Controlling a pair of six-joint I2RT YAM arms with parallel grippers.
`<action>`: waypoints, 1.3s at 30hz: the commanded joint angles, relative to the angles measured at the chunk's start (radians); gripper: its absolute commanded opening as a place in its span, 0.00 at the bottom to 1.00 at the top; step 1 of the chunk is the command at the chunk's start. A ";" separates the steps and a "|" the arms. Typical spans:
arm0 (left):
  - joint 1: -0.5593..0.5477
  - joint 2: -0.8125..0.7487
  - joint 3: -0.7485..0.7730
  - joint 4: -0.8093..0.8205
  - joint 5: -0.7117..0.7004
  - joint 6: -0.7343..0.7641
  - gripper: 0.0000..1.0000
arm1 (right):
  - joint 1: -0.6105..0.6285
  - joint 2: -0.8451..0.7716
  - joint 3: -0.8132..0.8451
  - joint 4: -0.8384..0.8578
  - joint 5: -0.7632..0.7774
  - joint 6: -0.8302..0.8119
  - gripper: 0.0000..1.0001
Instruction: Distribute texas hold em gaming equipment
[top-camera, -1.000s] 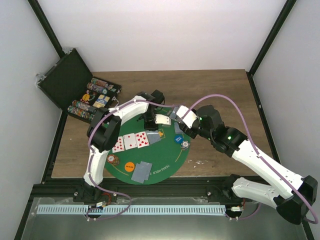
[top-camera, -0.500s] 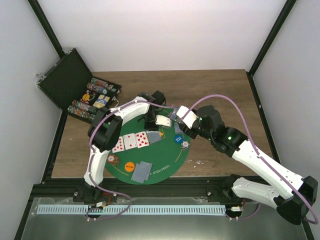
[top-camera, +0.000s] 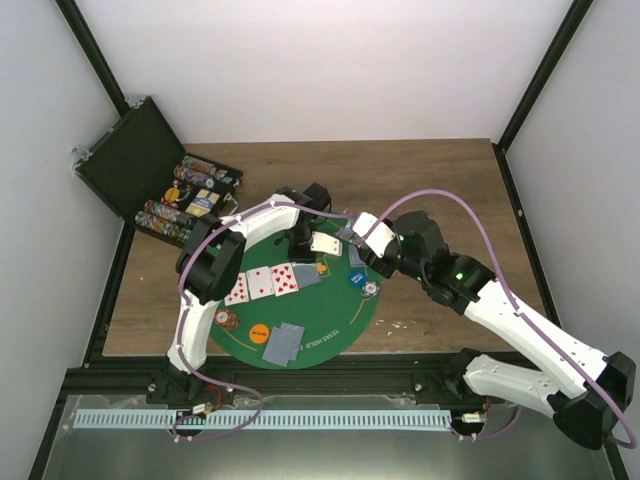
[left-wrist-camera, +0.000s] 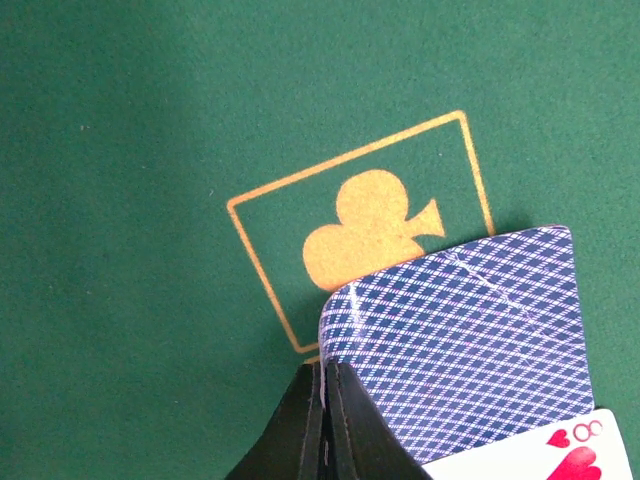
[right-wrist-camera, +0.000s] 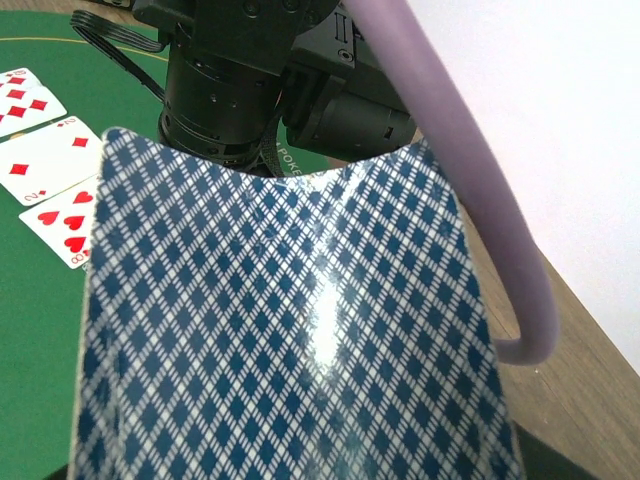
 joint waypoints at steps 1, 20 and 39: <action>-0.008 0.025 -0.010 -0.009 -0.015 -0.001 0.10 | -0.004 -0.020 0.021 0.010 0.004 -0.001 0.50; 0.005 -0.074 0.032 0.023 0.027 -0.112 0.38 | -0.005 -0.023 0.030 0.002 -0.006 0.005 0.50; 0.236 -0.267 0.171 -0.022 0.401 -0.573 0.49 | -0.004 -0.015 0.030 0.009 -0.047 0.016 0.50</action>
